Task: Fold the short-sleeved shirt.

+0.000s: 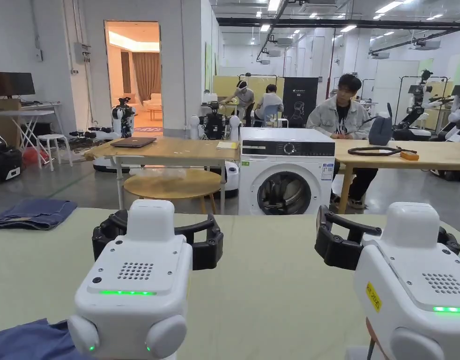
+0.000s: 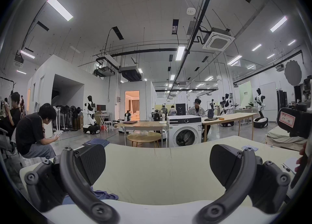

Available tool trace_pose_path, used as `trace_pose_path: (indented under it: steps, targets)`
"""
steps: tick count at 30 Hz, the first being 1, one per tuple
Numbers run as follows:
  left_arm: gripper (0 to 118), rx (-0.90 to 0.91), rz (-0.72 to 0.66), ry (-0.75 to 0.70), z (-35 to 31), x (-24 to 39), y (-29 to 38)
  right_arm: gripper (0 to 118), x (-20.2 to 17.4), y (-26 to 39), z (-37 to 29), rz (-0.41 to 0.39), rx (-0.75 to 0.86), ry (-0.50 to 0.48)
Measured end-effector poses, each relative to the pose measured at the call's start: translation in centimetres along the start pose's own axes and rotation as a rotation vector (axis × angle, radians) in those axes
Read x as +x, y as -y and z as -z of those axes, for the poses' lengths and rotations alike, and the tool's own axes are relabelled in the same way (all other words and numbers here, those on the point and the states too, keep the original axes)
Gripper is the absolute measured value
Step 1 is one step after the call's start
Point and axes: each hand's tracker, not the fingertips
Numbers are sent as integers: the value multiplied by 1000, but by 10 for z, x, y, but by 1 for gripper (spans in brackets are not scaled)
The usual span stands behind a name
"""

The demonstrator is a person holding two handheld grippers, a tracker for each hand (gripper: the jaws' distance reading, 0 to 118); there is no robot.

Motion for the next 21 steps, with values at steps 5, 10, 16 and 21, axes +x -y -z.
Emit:
trace_pose_path:
  steps: [5,10,16,21]
  targets:
    - [118,38,8,7,-5,1,1,118,-1,0,-1,-18,3,-1]
    - [118,48,29,14,-8,3,0,118,-1,0,-2,-22,4,-13]
    - [118,43,8,19,-7,1,0,118,2,-1,-3,-10,-1,-18]
    - [118,33,5,18,-8,0,1,118,2,-1,-4,-17,3,-16]
